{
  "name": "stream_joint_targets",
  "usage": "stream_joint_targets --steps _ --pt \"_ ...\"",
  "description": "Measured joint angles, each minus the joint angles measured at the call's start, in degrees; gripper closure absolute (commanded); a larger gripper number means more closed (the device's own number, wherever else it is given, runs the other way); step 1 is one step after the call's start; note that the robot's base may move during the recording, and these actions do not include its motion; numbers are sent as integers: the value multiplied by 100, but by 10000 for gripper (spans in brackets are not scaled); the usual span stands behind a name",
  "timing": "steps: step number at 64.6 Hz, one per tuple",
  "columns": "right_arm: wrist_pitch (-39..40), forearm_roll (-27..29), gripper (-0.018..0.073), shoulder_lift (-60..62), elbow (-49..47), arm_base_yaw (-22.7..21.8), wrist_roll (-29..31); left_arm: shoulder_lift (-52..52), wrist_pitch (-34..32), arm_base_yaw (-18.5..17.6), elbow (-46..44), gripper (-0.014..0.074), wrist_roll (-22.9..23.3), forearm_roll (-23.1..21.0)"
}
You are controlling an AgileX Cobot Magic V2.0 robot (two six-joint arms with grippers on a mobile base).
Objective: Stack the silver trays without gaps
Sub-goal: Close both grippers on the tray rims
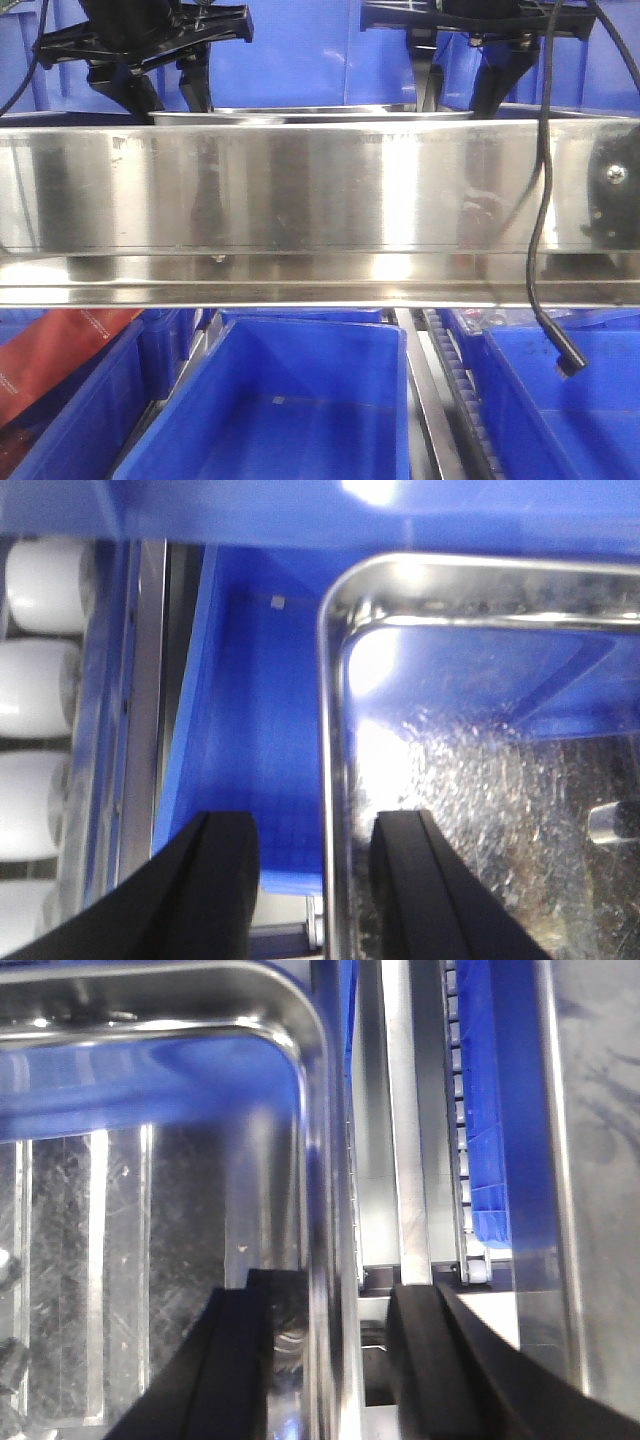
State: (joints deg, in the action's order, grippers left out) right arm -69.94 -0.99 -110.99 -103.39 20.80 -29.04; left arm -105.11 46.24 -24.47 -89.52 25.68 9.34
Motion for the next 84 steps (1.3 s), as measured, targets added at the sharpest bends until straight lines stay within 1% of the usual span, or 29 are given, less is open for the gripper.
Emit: stream_joint_targets --steps 42,61,68,72,76,80,84 --pt "153 0 368 -84 0 0 -9 -64 -13 0 0 428 -9 0" --pt "149 29 372 -165 0 0 -9 -112 91 0 0 428 -9 0" --pt "149 34 443 -165 0 0 -9 -112 91 0 0 444 -9 -12" --pt "159 43 499 -165 0 0 -9 -112 91 0 0 481 -9 -48" --pt "159 43 561 -165 0 0 -9 -112 91 0 0 542 -9 -91" --pt "159 43 571 -165 0 0 -9 -112 91 0 0 624 -9 -120" --pt "169 43 571 -165 -5 0 -9 -112 91 0 -4 610 -9 -133"
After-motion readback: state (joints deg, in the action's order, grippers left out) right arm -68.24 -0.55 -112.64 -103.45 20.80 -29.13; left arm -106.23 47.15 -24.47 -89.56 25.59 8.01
